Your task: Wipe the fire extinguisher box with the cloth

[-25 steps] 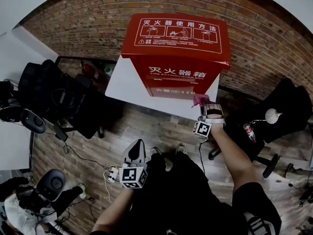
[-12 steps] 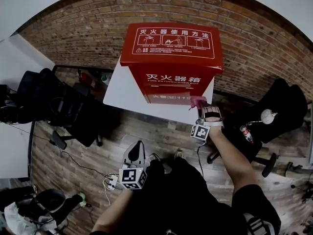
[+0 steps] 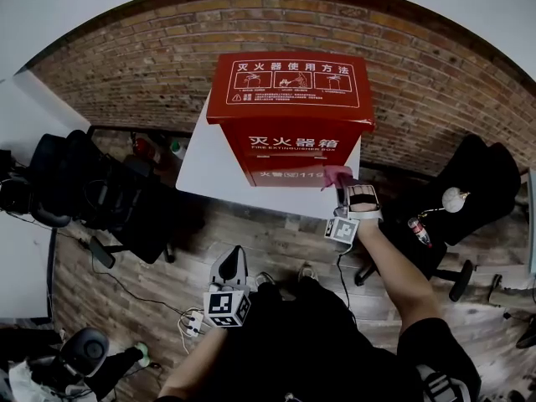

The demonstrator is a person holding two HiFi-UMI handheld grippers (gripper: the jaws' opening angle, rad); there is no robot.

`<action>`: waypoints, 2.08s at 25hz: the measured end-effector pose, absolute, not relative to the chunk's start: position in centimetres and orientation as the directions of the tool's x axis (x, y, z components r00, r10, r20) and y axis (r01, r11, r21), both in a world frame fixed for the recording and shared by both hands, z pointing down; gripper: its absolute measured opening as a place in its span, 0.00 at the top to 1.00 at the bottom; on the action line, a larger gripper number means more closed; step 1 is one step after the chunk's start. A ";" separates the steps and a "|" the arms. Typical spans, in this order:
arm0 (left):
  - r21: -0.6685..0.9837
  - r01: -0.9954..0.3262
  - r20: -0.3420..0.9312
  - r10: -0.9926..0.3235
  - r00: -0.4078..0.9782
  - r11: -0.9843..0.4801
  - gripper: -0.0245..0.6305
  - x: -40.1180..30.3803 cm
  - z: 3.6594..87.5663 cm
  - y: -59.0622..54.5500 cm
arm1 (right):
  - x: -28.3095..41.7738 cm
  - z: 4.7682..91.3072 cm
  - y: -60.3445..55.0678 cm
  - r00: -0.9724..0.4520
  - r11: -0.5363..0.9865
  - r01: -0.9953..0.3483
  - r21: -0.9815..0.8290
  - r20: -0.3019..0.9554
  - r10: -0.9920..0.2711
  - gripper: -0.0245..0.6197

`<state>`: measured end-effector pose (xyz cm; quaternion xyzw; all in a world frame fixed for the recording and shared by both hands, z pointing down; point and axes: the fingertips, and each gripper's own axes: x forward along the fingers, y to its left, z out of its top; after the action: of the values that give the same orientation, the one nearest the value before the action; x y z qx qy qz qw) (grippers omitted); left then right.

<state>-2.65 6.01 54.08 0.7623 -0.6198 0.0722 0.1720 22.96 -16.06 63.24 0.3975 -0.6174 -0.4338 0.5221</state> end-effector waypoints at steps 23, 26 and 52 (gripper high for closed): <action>0.176 -0.958 0.279 -0.922 0.269 -0.227 0.91 -3.9 52.9 4.0 | 22.6 55.9 -16.2 -0.127 0.189 -0.047 0.981 0.181 -0.975 0.80; 0.179 -0.955 0.281 -0.918 0.282 -0.238 0.91 -3.8 52.9 3.7 | 22.6 54.8 -16.1 -0.130 0.163 -0.043 0.986 0.157 -0.979 0.80; 0.189 -0.924 0.254 -0.893 0.372 -0.332 0.91 -2.8 51.6 0.7 | 22.1 41.9 -15.5 -0.130 -0.070 -0.085 0.994 -0.080 -0.988 0.80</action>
<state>-2.81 0.75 51.62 0.8144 -0.5577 0.0519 0.1518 22.11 -15.54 41.87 0.5037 -0.5327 -0.5302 0.4259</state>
